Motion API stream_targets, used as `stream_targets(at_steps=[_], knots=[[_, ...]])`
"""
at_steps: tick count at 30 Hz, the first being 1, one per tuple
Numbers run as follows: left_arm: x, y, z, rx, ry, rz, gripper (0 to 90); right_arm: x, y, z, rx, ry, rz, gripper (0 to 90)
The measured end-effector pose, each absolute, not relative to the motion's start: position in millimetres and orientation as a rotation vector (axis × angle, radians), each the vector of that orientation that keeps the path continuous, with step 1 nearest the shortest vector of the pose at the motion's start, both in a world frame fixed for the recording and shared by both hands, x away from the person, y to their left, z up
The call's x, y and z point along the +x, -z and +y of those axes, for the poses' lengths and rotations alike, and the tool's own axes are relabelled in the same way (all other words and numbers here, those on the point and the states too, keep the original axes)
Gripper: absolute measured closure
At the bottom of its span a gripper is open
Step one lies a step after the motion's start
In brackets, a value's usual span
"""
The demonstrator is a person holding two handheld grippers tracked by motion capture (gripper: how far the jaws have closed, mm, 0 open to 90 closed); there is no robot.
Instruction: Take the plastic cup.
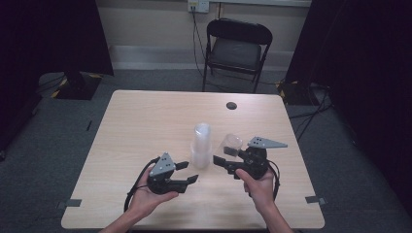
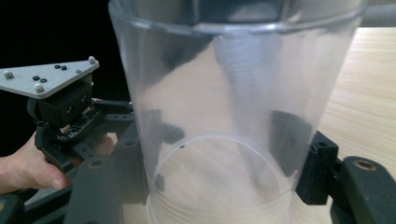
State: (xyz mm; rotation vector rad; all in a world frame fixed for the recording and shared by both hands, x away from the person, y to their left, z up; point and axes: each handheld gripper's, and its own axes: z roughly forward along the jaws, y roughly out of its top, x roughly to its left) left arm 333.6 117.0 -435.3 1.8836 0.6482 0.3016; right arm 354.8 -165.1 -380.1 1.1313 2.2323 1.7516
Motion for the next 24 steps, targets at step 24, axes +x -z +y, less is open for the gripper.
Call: stream_targets(at_steps=[24], knots=[[319, 449, 99, 1.801, -0.392, 0.510, 63.7, 345, 417, -156, 1.413, -1.879, 2.301, 35.4]])
